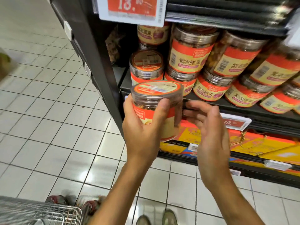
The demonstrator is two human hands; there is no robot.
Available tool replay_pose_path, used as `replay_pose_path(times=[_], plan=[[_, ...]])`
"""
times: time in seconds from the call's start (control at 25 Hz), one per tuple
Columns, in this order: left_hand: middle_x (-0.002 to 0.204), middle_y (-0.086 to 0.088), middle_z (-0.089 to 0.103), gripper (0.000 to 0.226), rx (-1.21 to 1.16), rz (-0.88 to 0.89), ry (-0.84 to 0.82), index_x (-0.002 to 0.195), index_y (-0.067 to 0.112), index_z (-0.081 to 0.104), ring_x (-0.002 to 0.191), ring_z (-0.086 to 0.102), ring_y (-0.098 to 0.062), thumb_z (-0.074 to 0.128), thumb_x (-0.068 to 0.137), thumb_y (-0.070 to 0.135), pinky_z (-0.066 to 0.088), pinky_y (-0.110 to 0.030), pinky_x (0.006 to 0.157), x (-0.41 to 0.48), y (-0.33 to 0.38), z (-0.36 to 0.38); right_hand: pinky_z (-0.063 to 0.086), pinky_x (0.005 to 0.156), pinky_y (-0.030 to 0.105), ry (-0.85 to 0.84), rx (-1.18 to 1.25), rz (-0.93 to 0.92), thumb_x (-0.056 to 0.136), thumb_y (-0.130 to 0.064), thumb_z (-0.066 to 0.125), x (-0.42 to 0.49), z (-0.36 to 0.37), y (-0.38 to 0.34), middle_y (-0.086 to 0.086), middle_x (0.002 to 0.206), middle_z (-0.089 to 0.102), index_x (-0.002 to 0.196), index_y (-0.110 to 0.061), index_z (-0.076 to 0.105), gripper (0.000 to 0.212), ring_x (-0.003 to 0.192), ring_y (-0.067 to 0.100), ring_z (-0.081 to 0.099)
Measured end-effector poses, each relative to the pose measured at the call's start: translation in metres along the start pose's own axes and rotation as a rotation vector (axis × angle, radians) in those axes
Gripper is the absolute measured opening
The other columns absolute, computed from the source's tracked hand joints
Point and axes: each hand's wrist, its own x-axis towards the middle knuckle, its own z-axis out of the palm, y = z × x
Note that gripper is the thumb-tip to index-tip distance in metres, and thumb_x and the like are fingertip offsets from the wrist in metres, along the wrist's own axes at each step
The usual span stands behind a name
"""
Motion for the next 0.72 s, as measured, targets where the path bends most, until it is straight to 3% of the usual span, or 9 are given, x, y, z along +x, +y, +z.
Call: replay_pose_path(times=[0.08, 0.16, 0.24, 0.32, 0.4, 0.48, 0.56, 0.64, 0.72], plan=[[0.109, 0.001, 0.064, 0.070, 0.003, 0.092, 0.059, 0.122, 0.006, 0.047, 0.098, 0.063, -0.009, 0.061, 0.070, 0.051, 0.051, -0.028, 0.085, 0.009, 0.008, 0.004, 0.048, 0.095, 0.032, -0.017, -0.015, -0.072, 0.089, -0.045, 0.031, -0.012, 0.001, -0.003, 0.000, 0.119, 0.064, 0.105, -0.023, 0.065, 0.044, 0.115, 0.013, 0.058], [0.122, -0.010, 0.058, 0.079, 0.015, 0.185, 0.081, 0.130, 0.000, 0.038, 0.110, 0.059, -0.017, 0.061, 0.073, 0.050, 0.049, -0.036, 0.094, 0.021, 0.018, 0.010, 0.042, 0.104, 0.031, -0.118, -0.026, -0.145, 0.091, -0.043, 0.028, -0.005, 0.003, -0.011, -0.002, 0.132, 0.057, 0.120, -0.021, 0.060, 0.049, 0.127, 0.008, 0.048], [0.132, -0.018, 0.049, 0.082, 0.036, 0.263, 0.095, 0.135, -0.004, 0.030, 0.121, 0.052, -0.025, 0.058, 0.077, 0.048, 0.043, -0.044, 0.102, 0.037, 0.024, 0.016, 0.038, 0.107, 0.027, -0.178, -0.118, -0.213, 0.092, -0.045, 0.023, 0.018, 0.009, -0.020, -0.009, 0.135, 0.052, 0.124, -0.030, 0.052, 0.045, 0.127, -0.001, 0.044], [0.139, -0.022, 0.040, 0.081, 0.101, 0.305, 0.102, 0.137, -0.008, 0.024, 0.129, 0.043, -0.030, 0.050, 0.083, 0.046, 0.036, -0.046, 0.106, 0.055, 0.024, 0.021, 0.041, 0.104, 0.029, -0.171, -0.123, -0.177, 0.093, -0.046, 0.025, 0.041, 0.019, -0.024, -0.008, 0.132, 0.052, 0.109, -0.043, 0.054, 0.033, 0.117, 0.003, 0.052], [0.144, -0.023, 0.032, 0.076, 0.157, 0.243, 0.059, 0.139, -0.008, 0.021, 0.136, 0.033, -0.029, 0.037, 0.089, 0.047, 0.030, -0.045, 0.111, 0.074, 0.023, 0.023, 0.042, 0.103, 0.034, -0.163, -0.131, -0.106, 0.091, -0.046, 0.026, 0.060, 0.029, -0.022, -0.011, 0.120, 0.053, 0.084, -0.052, 0.059, 0.034, 0.111, 0.011, 0.055], [0.147, -0.020, 0.028, 0.072, 0.221, 0.132, -0.050, 0.140, -0.003, 0.023, 0.139, 0.026, -0.027, 0.025, 0.089, 0.049, 0.023, -0.042, 0.115, 0.092, 0.015, 0.020, 0.041, 0.099, 0.019, -0.171, -0.173, -0.063, 0.089, -0.050, 0.024, 0.073, 0.033, -0.018, -0.030, 0.101, 0.057, 0.074, -0.054, 0.062, 0.041, 0.111, 0.001, 0.054], [0.152, -0.018, 0.024, 0.078, 0.316, 0.060, -0.119, 0.144, 0.001, 0.022, 0.142, 0.020, -0.026, 0.016, 0.086, 0.053, 0.016, -0.036, 0.118, 0.100, 0.005, 0.008, 0.040, 0.093, 0.007, -0.178, -0.155, -0.047, 0.087, -0.054, 0.023, 0.079, 0.031, -0.012, -0.036, 0.096, 0.059, 0.097, -0.044, 0.063, 0.042, 0.108, -0.011, 0.054], [0.156, -0.007, 0.020, 0.078, 0.259, 0.067, -0.128, 0.148, 0.005, 0.019, 0.145, 0.017, -0.016, 0.014, 0.088, 0.055, 0.014, -0.030, 0.119, 0.096, -0.003, -0.005, 0.040, 0.100, 0.014, -0.155, -0.141, -0.062, 0.088, -0.055, 0.024, 0.081, 0.028, -0.005, -0.026, 0.109, 0.057, 0.123, -0.023, 0.058, 0.059, 0.117, -0.005, 0.052], [0.155, 0.006, 0.024, 0.071, 0.143, 0.133, -0.174, 0.149, 0.014, 0.019, 0.142, 0.020, -0.003, 0.014, 0.092, 0.055, 0.017, -0.031, 0.119, 0.081, -0.010, -0.013, 0.043, 0.097, 0.015, -0.171, -0.122, -0.086, 0.089, -0.052, 0.025, 0.078, 0.027, 0.000, -0.026, 0.105, 0.063, 0.116, -0.021, 0.062, 0.056, 0.114, -0.005, 0.054]])
